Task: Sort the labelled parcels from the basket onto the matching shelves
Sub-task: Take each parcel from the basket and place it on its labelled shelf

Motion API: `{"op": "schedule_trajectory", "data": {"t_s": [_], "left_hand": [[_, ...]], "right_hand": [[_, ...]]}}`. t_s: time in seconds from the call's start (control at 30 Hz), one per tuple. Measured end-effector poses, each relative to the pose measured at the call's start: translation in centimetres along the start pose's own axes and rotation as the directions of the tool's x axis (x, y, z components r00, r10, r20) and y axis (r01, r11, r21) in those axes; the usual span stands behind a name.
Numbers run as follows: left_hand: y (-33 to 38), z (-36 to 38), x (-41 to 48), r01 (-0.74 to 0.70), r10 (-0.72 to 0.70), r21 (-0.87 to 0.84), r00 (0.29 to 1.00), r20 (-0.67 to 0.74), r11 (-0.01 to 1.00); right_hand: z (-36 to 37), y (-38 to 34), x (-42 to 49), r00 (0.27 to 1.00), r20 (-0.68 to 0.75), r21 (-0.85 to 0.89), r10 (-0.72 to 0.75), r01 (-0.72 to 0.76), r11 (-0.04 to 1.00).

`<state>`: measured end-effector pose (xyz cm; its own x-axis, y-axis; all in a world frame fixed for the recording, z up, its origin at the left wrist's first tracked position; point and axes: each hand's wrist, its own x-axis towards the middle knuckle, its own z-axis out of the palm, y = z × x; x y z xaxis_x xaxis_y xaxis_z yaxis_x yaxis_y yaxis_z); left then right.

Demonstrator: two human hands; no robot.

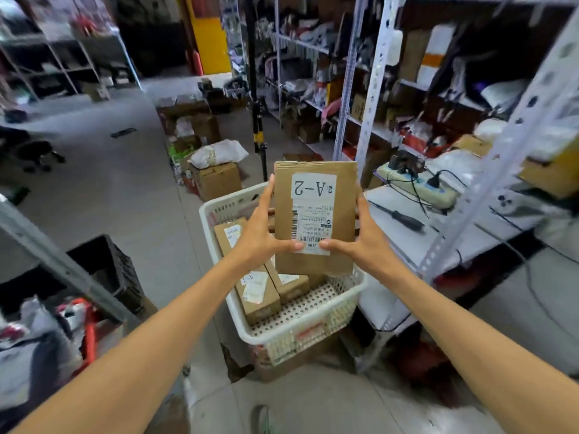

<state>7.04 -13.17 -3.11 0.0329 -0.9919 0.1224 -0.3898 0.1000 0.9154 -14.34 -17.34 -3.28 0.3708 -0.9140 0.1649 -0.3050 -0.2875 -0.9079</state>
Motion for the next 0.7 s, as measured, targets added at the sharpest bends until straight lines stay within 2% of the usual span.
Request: {"op": "schedule_trajectory", "data": {"t_s": [0.13, 0.4, 0.53, 0.7], "left_hand": [[1.0, 3.6, -4.2, -0.039, 0.039, 0.005, 0.999, -0.002, 0.999], [2.4, 12.3, -9.1, -0.103, 0.108, -0.045, 0.984, 0.143, 0.994], [4.8, 16.8, -8.6, -0.139, 0.151, -0.069, 0.96, 0.234, 0.988], [8.2, 23.5, -6.6, -0.191, 0.228, -0.129, 0.888, 0.399, 0.973]], "right_hand": [[-1.5, 0.5, -6.1, 0.997, -0.076, -0.028, -0.017, 0.015, 1.0], [-6.3, 3.4, -16.6, 0.972, -0.225, -0.041, 0.065, -0.076, 0.996], [-10.1, 4.2, -20.1, 0.938, -0.325, -0.044, 0.124, -0.146, 0.988], [-15.5, 4.8, -24.0, 0.856, -0.494, -0.073, 0.151, -0.213, 0.974]]}}
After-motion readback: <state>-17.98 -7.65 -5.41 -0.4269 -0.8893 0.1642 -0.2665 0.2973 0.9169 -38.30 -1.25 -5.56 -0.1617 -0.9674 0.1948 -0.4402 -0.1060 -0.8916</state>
